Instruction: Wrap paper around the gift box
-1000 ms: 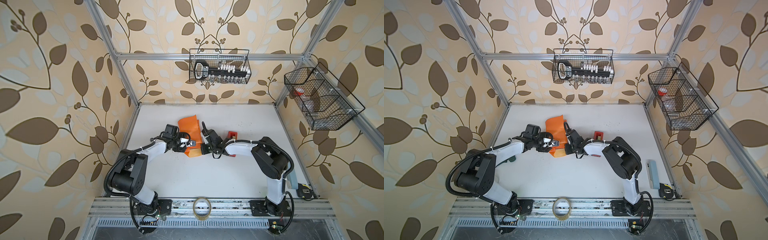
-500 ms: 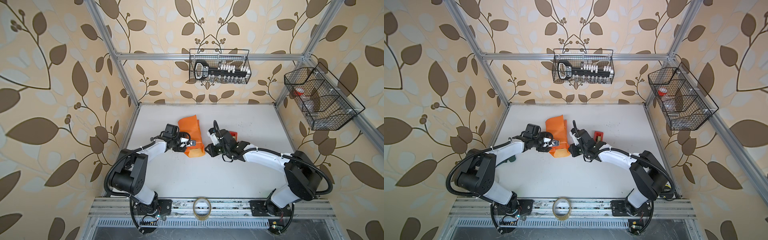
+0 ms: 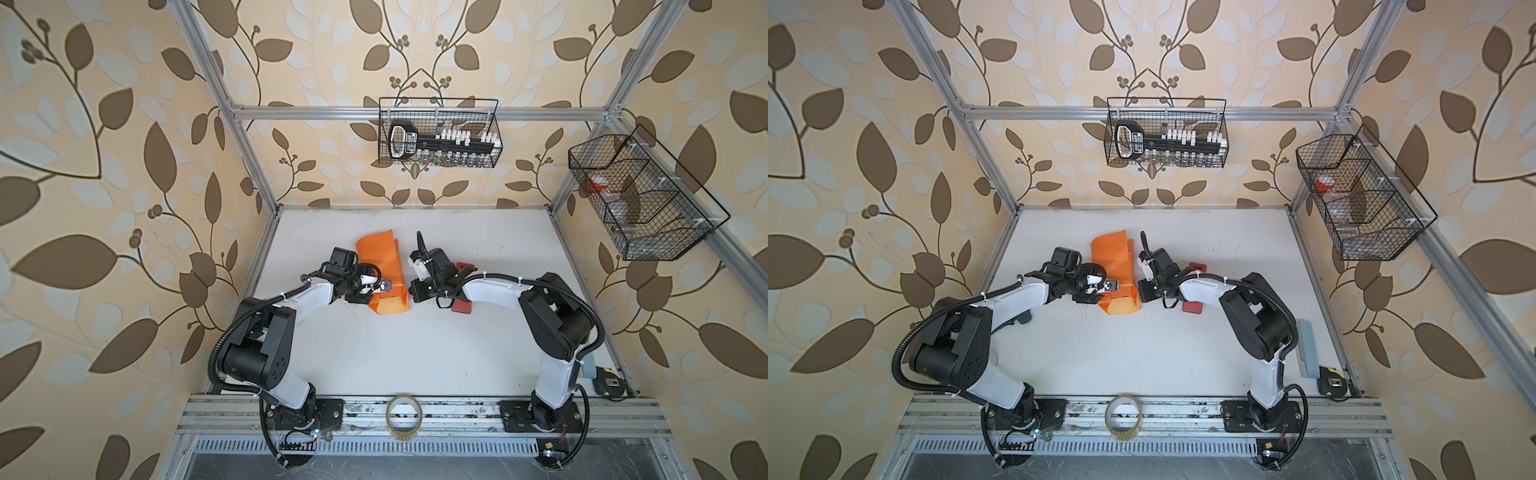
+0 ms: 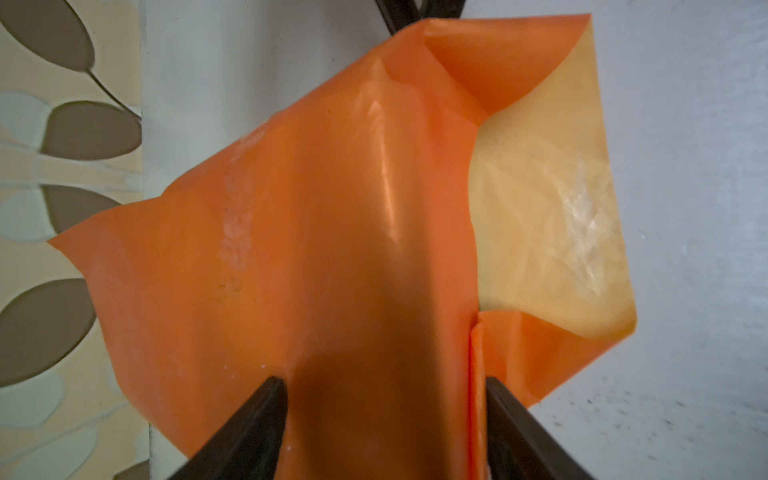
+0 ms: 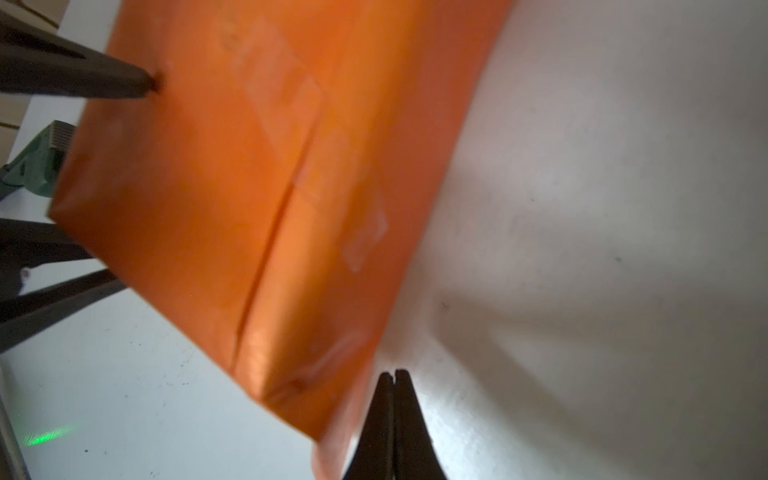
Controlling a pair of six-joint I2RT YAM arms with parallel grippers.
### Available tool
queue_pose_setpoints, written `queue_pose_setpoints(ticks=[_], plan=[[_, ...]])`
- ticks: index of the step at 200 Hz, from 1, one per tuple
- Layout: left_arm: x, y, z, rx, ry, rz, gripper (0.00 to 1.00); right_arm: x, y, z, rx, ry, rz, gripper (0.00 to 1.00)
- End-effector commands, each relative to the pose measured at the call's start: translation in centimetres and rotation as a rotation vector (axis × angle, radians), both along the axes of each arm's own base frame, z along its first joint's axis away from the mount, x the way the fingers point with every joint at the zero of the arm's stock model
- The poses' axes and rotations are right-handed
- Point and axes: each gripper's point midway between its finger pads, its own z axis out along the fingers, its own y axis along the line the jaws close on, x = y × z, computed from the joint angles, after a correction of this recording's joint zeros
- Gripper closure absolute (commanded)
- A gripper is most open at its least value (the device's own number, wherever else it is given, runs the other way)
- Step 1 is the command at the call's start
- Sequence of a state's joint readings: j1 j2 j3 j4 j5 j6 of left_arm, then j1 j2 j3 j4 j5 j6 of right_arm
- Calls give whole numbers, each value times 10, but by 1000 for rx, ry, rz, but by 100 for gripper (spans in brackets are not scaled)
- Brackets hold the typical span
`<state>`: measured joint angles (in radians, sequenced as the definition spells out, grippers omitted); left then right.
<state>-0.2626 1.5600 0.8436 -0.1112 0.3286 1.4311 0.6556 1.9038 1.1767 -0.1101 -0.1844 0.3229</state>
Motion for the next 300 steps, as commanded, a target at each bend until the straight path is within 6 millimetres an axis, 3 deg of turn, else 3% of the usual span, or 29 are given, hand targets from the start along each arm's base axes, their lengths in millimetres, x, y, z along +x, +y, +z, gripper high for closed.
queue_pose_setpoints(ticks=[1,44,132,212,258,300], plan=[[-31,3,-29,35,150,-9,26,-8,14,2,-10,-1,61,97],[-30,2,-29,37,152,-13,26,-18,25,0,-15,-11,94,96],[-32,3,-33,42,164,-14,26,-15,35,-4,37,-2,73,96],[-32,0,-31,30,162,-15,26,-10,41,-9,253,-27,-67,98],[-34,0,-31,28,163,-18,26,-13,32,-22,292,-26,-126,98],[-35,-1,-30,27,162,-21,26,-15,42,-28,348,12,-136,98]])
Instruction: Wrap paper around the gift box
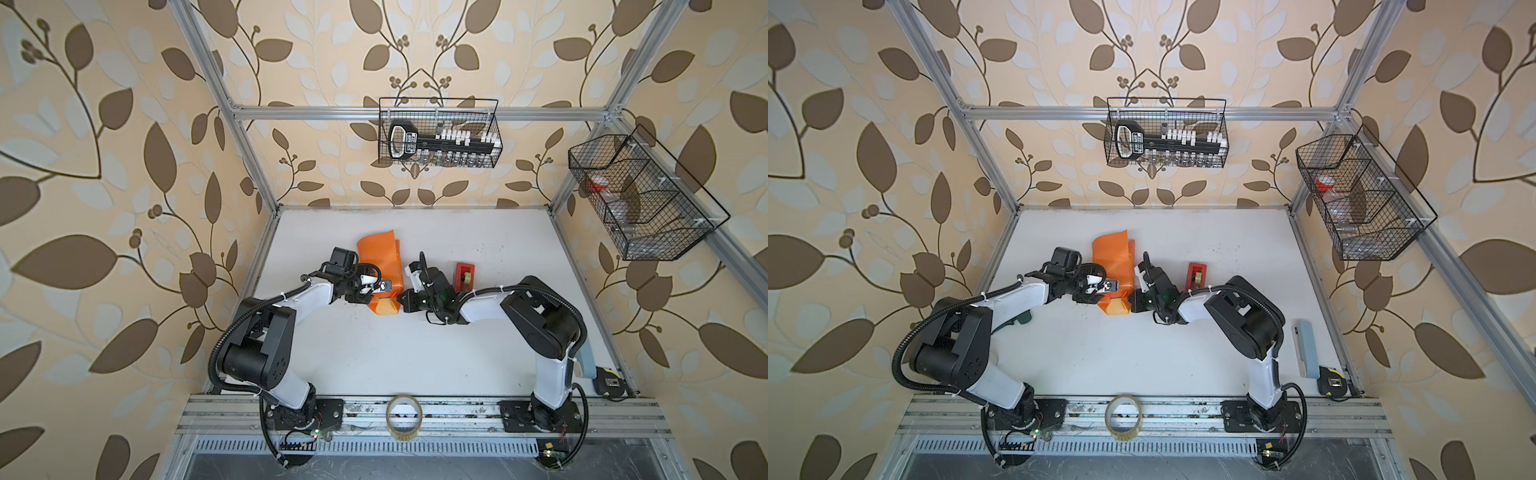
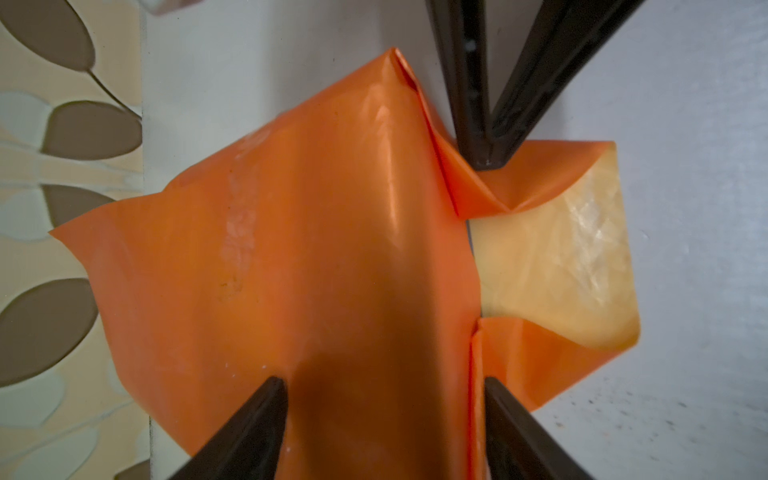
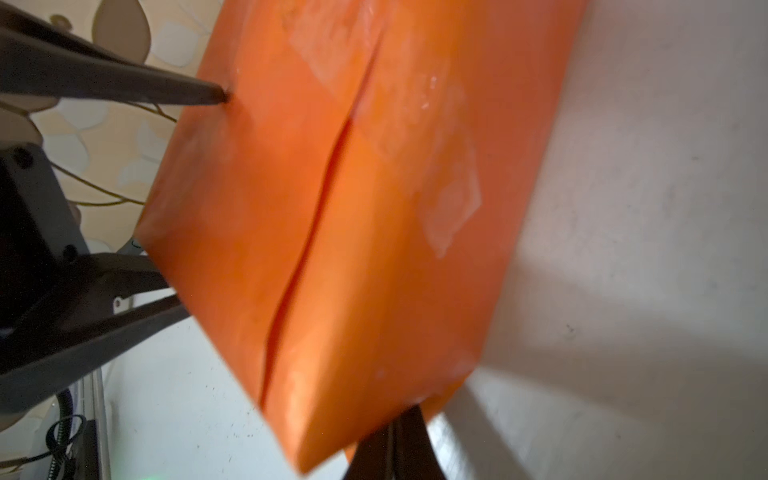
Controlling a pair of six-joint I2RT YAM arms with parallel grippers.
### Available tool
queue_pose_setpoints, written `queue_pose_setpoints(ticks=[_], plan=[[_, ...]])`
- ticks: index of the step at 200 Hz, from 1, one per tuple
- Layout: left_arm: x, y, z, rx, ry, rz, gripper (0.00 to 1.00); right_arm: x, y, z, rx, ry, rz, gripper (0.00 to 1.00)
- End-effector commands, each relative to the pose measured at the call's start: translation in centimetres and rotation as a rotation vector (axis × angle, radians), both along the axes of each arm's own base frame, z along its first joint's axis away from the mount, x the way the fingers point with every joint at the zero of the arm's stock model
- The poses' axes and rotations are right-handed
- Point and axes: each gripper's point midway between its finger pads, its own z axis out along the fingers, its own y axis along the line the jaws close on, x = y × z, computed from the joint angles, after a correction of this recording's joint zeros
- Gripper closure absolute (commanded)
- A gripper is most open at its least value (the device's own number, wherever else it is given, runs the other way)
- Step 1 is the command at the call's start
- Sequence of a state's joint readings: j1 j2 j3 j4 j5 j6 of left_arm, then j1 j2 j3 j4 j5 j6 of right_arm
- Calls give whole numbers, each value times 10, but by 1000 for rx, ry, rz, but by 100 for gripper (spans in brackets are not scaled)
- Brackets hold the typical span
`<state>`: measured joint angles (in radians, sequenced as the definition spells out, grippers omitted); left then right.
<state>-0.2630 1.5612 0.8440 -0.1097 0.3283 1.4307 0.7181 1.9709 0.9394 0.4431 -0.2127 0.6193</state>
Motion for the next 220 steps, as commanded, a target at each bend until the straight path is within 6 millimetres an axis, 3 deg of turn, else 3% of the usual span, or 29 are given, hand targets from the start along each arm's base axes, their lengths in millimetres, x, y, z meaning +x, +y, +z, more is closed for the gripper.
queue_pose_setpoints(ticks=[1,70,138,220], plan=[[-35,-1,-30,26,161,-21,26,-1,9,-4,53,13,-14,98],[-37,-1,-29,23,169,-16,27,7,9,-3,131,-12,-120,99],[-37,-3,-31,26,165,-27,27,1,3,-42,82,53,-192,100],[-35,-3,-30,25,161,-15,27,-10,12,-55,2,71,-201,100]])
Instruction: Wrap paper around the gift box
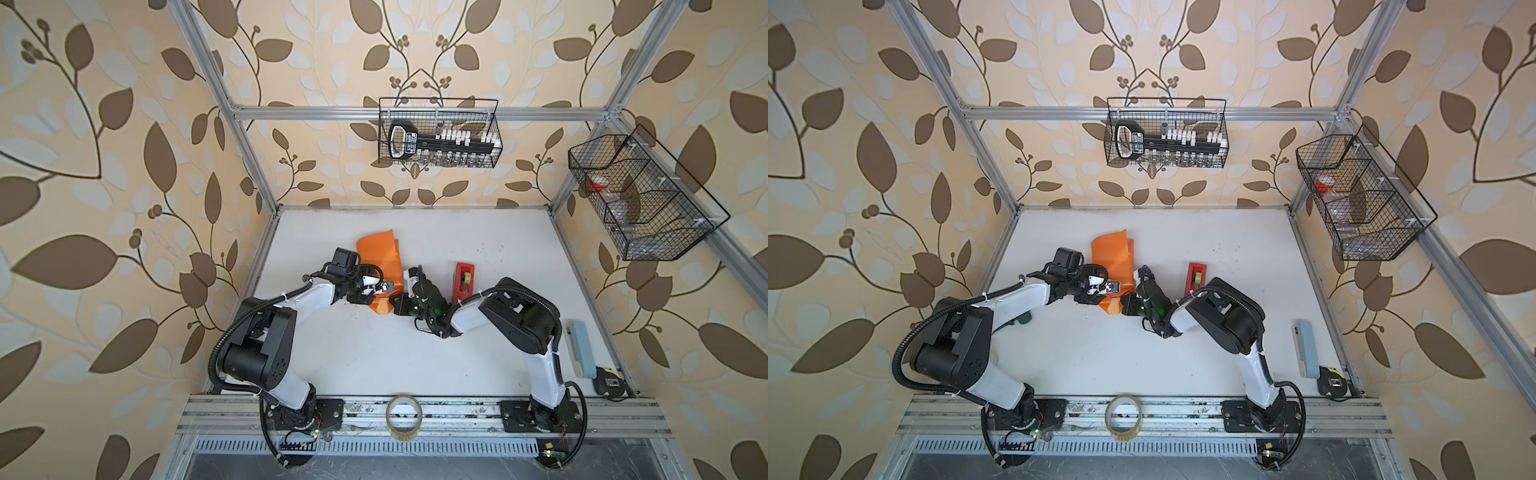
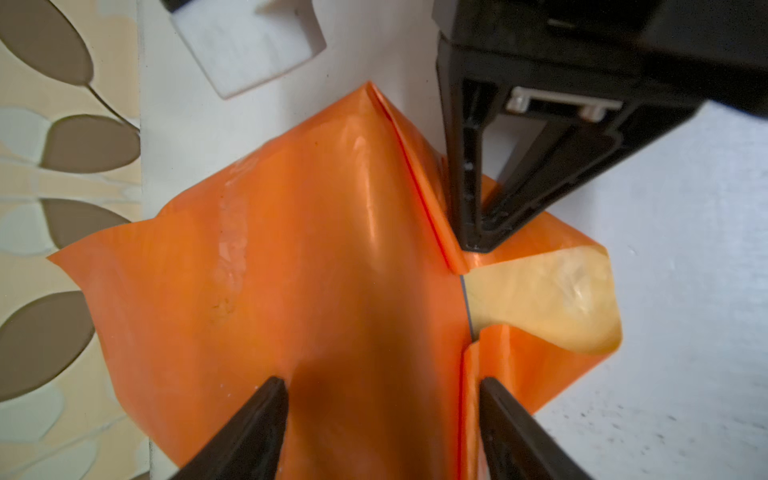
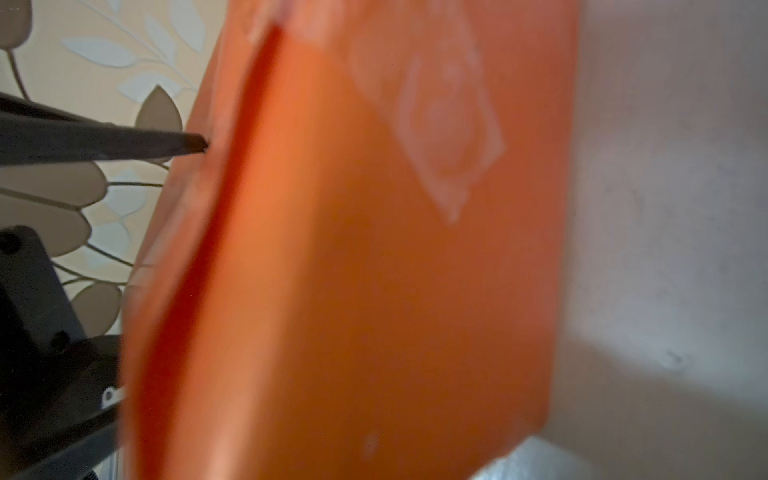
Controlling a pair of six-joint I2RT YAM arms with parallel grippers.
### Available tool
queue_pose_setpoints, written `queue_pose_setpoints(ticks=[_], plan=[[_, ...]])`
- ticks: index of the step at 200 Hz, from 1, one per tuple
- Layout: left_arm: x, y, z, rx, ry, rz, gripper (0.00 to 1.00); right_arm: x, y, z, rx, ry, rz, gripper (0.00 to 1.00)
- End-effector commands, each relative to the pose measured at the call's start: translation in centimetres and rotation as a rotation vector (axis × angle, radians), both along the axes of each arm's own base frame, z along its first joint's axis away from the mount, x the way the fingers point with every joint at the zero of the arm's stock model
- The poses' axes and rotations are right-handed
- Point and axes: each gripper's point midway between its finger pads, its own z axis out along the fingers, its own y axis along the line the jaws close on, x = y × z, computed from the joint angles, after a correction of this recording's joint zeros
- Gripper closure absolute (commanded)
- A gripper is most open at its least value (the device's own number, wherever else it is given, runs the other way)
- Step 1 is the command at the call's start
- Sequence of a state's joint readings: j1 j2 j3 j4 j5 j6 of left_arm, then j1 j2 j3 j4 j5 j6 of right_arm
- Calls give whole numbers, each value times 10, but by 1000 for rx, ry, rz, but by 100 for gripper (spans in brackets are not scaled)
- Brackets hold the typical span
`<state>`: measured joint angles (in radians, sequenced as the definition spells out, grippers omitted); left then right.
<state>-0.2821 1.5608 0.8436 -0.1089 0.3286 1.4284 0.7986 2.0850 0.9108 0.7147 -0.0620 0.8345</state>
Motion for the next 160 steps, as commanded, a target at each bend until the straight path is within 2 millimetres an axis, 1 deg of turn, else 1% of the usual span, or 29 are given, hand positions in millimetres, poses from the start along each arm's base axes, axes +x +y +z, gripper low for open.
queue_pose_setpoints(ticks=[1,13,31,51,73,96,116,133,148,160], plan=[[-31,4,-30,27,159,3,27,-14,-11,-44,-130,93,-32,100],[-30,4,-29,21,157,14,27,-23,-9,-51,-139,127,-12,100],[-27,4,-25,7,158,43,32,-35,-10,-58,-146,160,10,100],[-27,7,-31,14,147,53,32,-46,-16,-64,-149,191,16,100],[-28,7,-30,3,147,76,32,-49,-24,-62,-142,205,-2,100],[-31,9,-33,12,144,73,32,-54,-19,-65,-135,221,19,100],[-34,11,-31,12,152,84,32,-53,-18,-59,-129,218,20,100],[-37,12,-33,19,153,79,31,-58,-16,-59,-145,223,28,100],[-41,13,-35,26,163,72,30,-60,-21,-61,-168,233,15,100],[-42,14,-33,24,165,76,30,-60,-29,-65,-217,251,-3,100]])
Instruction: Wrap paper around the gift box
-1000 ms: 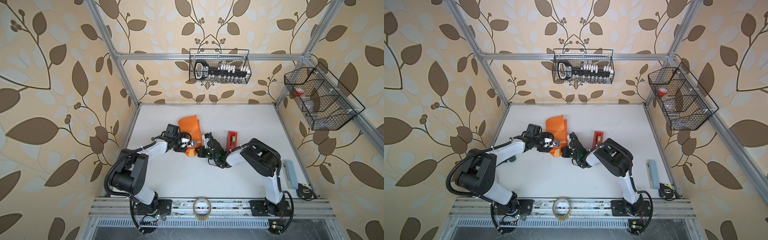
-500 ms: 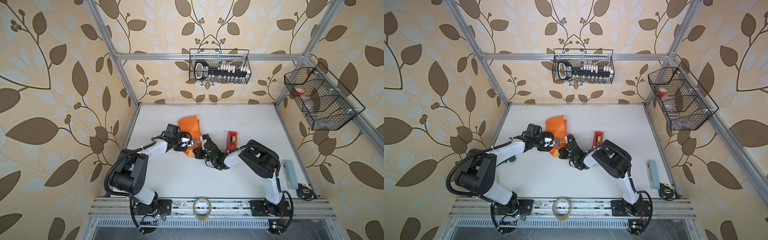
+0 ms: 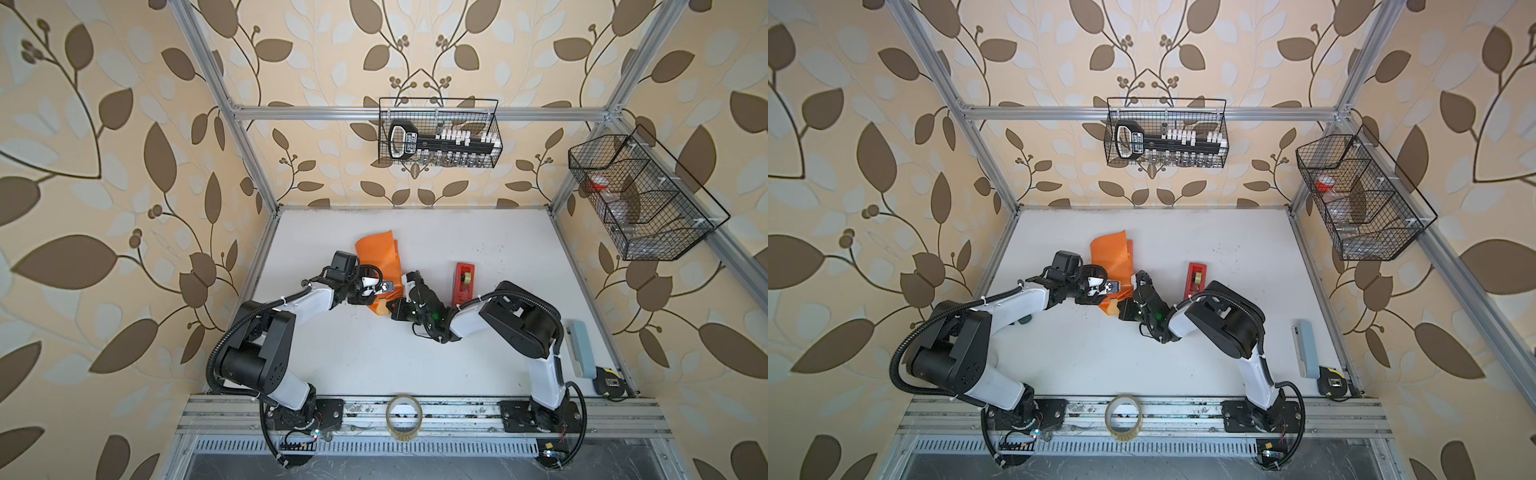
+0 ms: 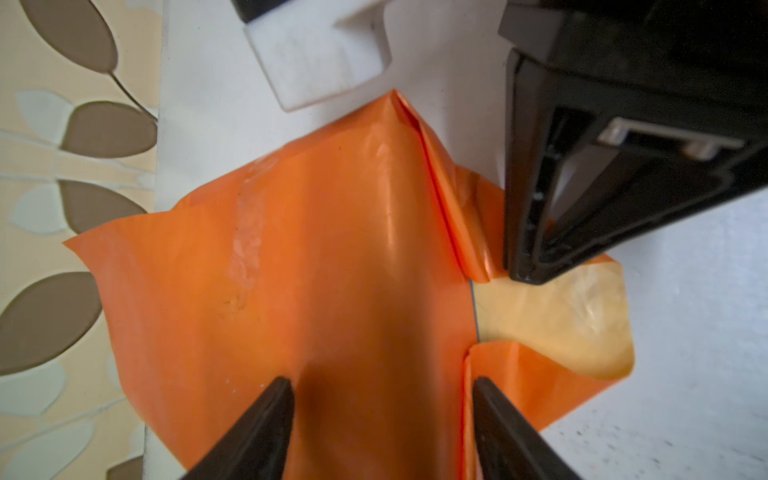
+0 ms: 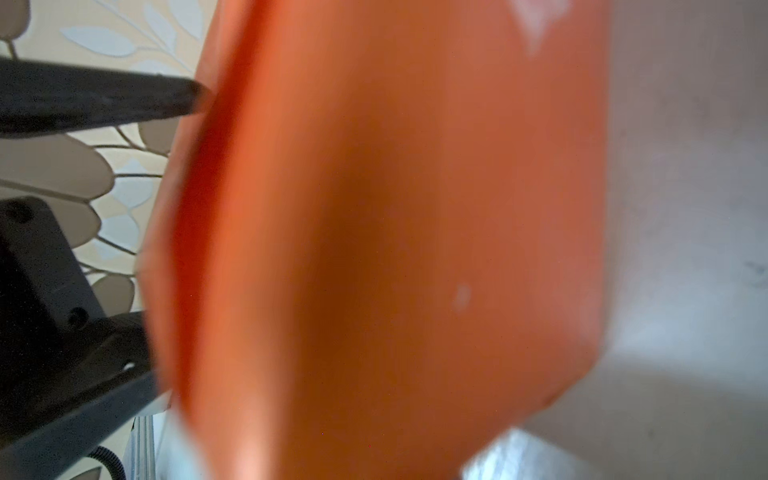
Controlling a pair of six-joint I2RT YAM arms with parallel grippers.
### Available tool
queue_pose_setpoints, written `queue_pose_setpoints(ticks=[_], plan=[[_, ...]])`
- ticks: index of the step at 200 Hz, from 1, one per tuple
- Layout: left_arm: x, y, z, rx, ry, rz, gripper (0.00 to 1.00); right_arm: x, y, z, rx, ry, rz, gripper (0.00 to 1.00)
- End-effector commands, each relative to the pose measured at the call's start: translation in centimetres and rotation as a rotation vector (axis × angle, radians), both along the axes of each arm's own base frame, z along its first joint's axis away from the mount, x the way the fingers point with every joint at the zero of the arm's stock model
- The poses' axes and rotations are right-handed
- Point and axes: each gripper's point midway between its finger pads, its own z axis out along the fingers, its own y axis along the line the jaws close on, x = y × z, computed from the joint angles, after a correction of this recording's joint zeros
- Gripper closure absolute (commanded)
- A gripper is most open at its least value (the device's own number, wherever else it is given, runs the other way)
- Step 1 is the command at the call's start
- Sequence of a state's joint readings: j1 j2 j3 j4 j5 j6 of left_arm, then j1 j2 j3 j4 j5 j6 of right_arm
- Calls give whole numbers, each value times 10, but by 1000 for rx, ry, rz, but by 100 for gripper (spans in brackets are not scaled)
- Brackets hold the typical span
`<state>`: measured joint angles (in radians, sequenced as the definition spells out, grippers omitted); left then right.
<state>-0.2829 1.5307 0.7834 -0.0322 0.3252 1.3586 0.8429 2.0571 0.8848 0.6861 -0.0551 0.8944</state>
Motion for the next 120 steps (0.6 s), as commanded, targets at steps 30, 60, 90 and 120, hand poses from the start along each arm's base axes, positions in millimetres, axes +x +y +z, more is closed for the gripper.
queue_pose_setpoints(ticks=[30,60,90,120], plan=[[-45,15,-30,77,206,18,27,-47,-44,-79,-300,262,6,100],[-48,14,-20,69,238,25,24,-51,-40,-77,-276,259,29,100],[-46,11,-27,60,210,32,20,-48,-35,-70,-257,231,54,100],[-35,5,-39,59,113,66,19,-49,-26,-67,-225,214,95,100]])
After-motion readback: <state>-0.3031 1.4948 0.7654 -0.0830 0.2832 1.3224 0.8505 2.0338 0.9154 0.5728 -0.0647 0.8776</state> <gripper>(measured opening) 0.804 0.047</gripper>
